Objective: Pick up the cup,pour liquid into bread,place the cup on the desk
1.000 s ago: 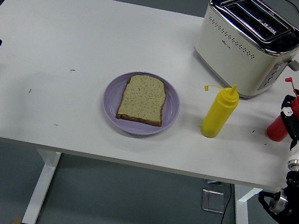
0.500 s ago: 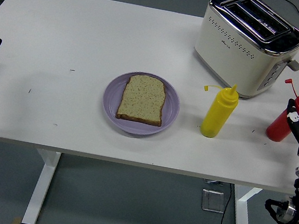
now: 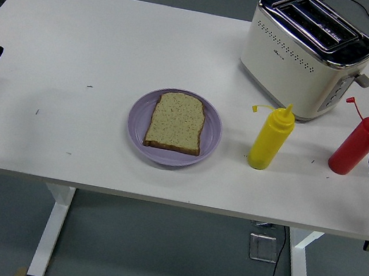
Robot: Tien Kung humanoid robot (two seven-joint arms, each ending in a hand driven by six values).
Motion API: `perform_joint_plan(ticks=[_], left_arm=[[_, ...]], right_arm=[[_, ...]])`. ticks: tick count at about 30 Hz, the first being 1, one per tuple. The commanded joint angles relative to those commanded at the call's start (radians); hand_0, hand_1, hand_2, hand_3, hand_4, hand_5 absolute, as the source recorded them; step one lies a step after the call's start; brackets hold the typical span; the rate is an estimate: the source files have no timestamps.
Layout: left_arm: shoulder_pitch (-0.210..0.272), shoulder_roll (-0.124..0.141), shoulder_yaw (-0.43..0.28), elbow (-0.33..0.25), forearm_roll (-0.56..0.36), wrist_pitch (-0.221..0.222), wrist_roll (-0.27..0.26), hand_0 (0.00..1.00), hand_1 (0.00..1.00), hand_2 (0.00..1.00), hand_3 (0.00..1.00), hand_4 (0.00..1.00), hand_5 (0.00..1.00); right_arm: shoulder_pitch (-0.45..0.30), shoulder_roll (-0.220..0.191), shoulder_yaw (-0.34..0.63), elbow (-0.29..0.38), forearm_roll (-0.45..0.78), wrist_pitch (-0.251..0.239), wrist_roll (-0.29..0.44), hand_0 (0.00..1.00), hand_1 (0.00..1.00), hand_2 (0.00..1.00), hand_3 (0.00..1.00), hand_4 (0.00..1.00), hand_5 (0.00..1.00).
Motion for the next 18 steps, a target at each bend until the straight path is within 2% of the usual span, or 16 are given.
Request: perform_joint_plan(ticks=[2, 5, 6, 9, 11, 12, 17, 18], left_arm=[[0.0, 0.001, 0.001, 0.0, 0.0, 0.0, 0.0, 0.787, 0.736, 0.734, 0.694, 0.545, 0.998], [0.001, 0.002, 0.003, 0.0, 0.0, 0.0, 0.0, 0.787, 0.736, 0.734, 0.694, 0.545, 0.998], [0.001, 0.002, 0.004, 0.0, 0.0, 0.0, 0.0, 0.787, 0.736, 0.734, 0.694, 0.544, 0.998], [0.003, 0.002, 0.007, 0.0, 0.0, 0.0, 0.0, 0.787, 0.736, 0.734, 0.694, 0.544, 0.998], [0.005, 0.002, 0.009, 0.0, 0.0, 0.0, 0.0, 0.787, 0.736, 0.734, 0.694, 0.544, 0.998], [0.006, 0.002, 0.009, 0.0, 0.001, 0.0, 0.0, 0.787, 0.736, 0.734, 0.693, 0.544, 0.998], [0.01, 0.001, 0.01, 0.001, 0.001, 0.0, 0.0, 0.787, 0.736, 0.734, 0.693, 0.544, 0.998], [0.01, 0.001, 0.011, 0.001, 0.001, 0.001, 0.0, 0.787, 0.736, 0.734, 0.695, 0.545, 0.998]], right_arm=[[-0.024, 0.003, 0.044, 0.032, 0.044, 0.017, 0.01, 0.931, 0.868, 0.968, 0.998, 0.781, 0.228], [-0.042, 0.012, 0.133, 0.076, 0.15, 0.103, -0.003, 0.931, 0.868, 0.968, 0.998, 0.781, 0.228], [-0.042, 0.012, 0.159, 0.084, 0.184, 0.131, -0.006, 0.857, 0.814, 0.88, 0.91, 0.779, 0.334], [-0.038, 0.014, 0.224, 0.101, 0.29, 0.204, -0.014, 0.857, 0.814, 0.88, 0.91, 0.779, 0.334], [-0.03, 0.019, 0.259, 0.1, 0.363, 0.254, -0.02, 0.857, 0.814, 0.88, 0.91, 0.779, 0.334], [-0.026, 0.024, 0.276, 0.094, 0.401, 0.277, -0.025, 0.834, 0.788, 0.843, 0.842, 0.731, 0.435], [-0.008, 0.045, 0.322, 0.059, 0.549, 0.345, -0.058, 0.834, 0.788, 0.843, 0.842, 0.731, 0.435], [-0.003, 0.05, 0.329, 0.05, 0.58, 0.359, -0.068, 0.827, 0.781, 0.829, 0.838, 0.726, 0.462]])
